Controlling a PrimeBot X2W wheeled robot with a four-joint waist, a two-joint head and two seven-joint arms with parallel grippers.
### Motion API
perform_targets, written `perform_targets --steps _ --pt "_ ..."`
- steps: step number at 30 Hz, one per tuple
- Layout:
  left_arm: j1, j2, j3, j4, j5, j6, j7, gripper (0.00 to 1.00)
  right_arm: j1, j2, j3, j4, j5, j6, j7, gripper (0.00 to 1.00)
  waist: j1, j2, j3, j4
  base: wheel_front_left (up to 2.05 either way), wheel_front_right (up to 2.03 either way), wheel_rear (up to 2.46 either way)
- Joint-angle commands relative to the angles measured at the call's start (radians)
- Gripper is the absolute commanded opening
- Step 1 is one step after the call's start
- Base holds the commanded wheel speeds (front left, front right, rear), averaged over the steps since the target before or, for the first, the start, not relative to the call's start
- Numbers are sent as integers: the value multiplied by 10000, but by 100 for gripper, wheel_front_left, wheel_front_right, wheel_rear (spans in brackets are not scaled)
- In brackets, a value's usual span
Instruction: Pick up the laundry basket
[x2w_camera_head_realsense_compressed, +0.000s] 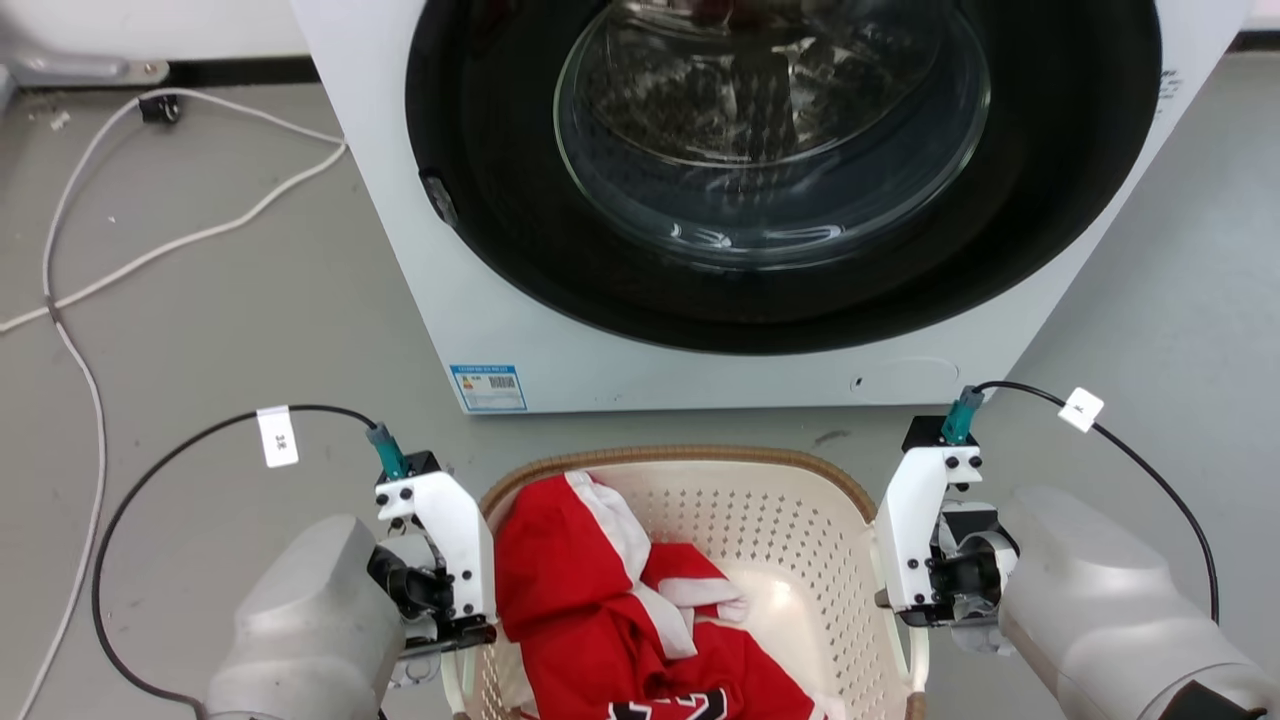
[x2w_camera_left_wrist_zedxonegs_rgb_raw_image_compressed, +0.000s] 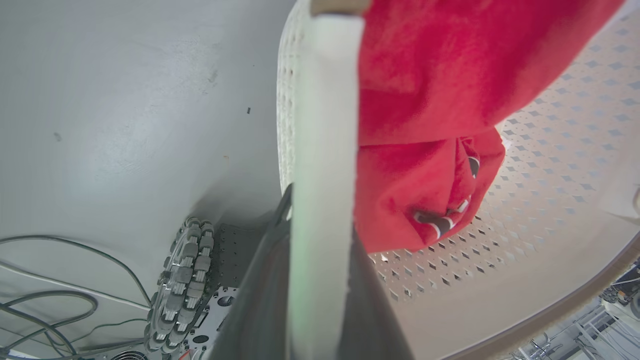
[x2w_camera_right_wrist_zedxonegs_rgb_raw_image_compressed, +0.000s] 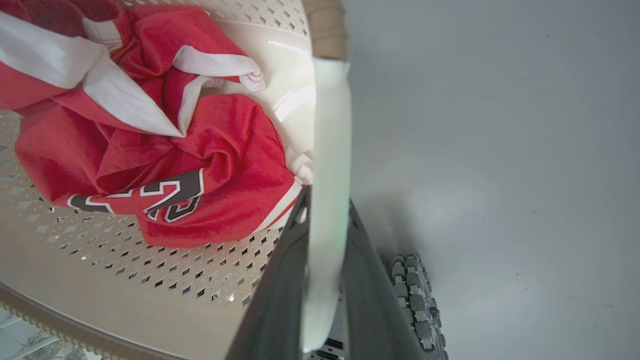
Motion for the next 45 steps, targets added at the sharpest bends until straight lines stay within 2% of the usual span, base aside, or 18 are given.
perform_targets --steps 1,20,45 --pt "20 -539 86 -183 -261 -151 60 0 231 460 0 -165 153 136 37 0 1 -1 -183 5 0 0 0" --pt "737 -678 -291 -334 -571 -153 57 0 657 614 111 221 220 136 165 0 1 -1 -1049 -141 0 0 0" --pt "560 -723 -621 -335 -892 -155 -45 0 489 648 99 323 235 137 70 0 1 -1 -1267 -53 0 0 0"
